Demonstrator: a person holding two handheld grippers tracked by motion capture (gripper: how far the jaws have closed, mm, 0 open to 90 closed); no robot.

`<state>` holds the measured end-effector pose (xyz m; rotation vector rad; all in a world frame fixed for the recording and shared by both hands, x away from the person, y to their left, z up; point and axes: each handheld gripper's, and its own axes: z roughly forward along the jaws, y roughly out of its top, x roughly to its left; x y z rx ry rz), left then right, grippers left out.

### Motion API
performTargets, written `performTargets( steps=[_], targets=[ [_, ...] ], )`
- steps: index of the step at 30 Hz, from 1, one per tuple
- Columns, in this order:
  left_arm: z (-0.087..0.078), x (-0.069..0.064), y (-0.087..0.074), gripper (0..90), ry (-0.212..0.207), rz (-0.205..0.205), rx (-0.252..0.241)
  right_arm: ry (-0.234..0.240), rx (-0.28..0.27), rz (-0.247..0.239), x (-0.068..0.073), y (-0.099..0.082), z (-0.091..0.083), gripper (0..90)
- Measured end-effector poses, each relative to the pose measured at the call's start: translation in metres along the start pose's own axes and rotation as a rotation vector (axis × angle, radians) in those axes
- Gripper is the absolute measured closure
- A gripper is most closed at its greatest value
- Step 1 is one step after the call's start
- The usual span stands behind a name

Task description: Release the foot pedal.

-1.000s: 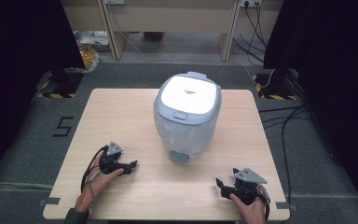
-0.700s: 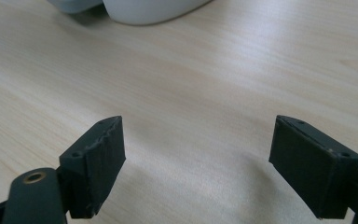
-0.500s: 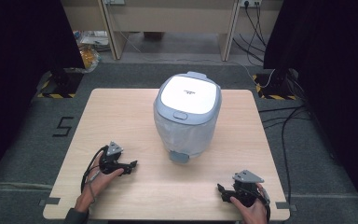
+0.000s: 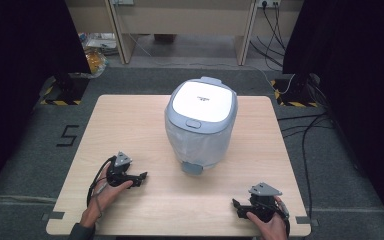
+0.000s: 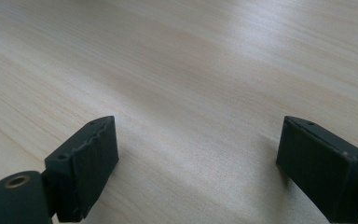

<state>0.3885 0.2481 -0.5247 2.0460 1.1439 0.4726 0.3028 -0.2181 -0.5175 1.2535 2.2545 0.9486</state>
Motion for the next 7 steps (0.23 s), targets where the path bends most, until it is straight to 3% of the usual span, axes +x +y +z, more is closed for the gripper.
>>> performTargets(
  steps=[7],
  targets=[
    [0.0000,0.0000,0.0000,12.8,0.000,0.000,0.000,0.003,0.003,-0.001,0.0001,0.0003,0.0003,11.3]
  ],
)
